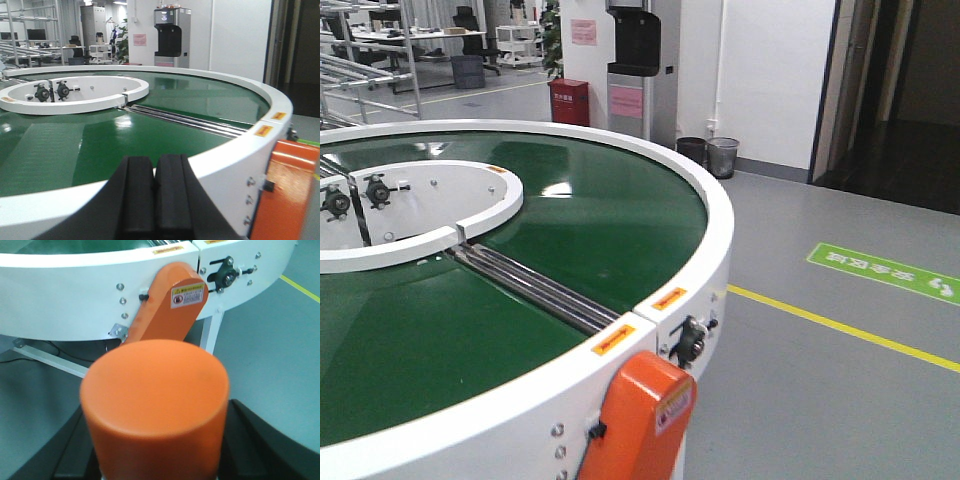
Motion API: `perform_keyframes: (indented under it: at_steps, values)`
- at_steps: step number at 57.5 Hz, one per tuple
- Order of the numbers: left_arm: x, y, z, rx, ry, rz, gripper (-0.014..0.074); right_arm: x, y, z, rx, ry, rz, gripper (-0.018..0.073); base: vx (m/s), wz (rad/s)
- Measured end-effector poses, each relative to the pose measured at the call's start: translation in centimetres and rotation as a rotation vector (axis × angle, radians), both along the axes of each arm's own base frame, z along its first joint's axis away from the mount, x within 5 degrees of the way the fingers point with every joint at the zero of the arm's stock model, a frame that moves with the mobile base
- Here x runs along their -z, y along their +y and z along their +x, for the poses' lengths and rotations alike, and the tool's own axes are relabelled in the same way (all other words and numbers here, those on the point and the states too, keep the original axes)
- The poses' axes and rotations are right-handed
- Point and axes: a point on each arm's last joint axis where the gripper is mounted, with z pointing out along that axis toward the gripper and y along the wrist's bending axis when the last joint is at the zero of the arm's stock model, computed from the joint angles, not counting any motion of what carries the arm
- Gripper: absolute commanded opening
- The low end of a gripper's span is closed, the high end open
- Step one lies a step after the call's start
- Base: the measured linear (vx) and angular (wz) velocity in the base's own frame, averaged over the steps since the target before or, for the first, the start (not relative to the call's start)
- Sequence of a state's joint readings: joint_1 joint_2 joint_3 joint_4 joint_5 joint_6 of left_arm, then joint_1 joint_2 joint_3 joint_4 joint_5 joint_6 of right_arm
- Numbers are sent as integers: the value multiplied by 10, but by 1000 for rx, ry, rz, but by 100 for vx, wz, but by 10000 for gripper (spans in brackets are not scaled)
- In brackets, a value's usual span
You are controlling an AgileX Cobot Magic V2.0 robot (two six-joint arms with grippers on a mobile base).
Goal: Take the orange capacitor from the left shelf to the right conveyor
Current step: 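Position the base facing the green conveyor belt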
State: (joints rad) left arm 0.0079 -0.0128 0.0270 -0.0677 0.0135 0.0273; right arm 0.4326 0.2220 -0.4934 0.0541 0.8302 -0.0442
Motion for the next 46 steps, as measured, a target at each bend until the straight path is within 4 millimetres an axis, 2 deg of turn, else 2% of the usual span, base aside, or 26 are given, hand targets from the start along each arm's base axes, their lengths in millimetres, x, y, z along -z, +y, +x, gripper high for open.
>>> perform_keyframes:
  at_steps: [15, 46]
  values:
    - [0, 0, 0, 0, 0, 0, -6, 0, 0, 0, 0, 0, -1, 270, 31, 31]
    - [0, 0, 0, 0, 0, 0, -6, 0, 0, 0, 0, 0, -1, 270, 21, 51]
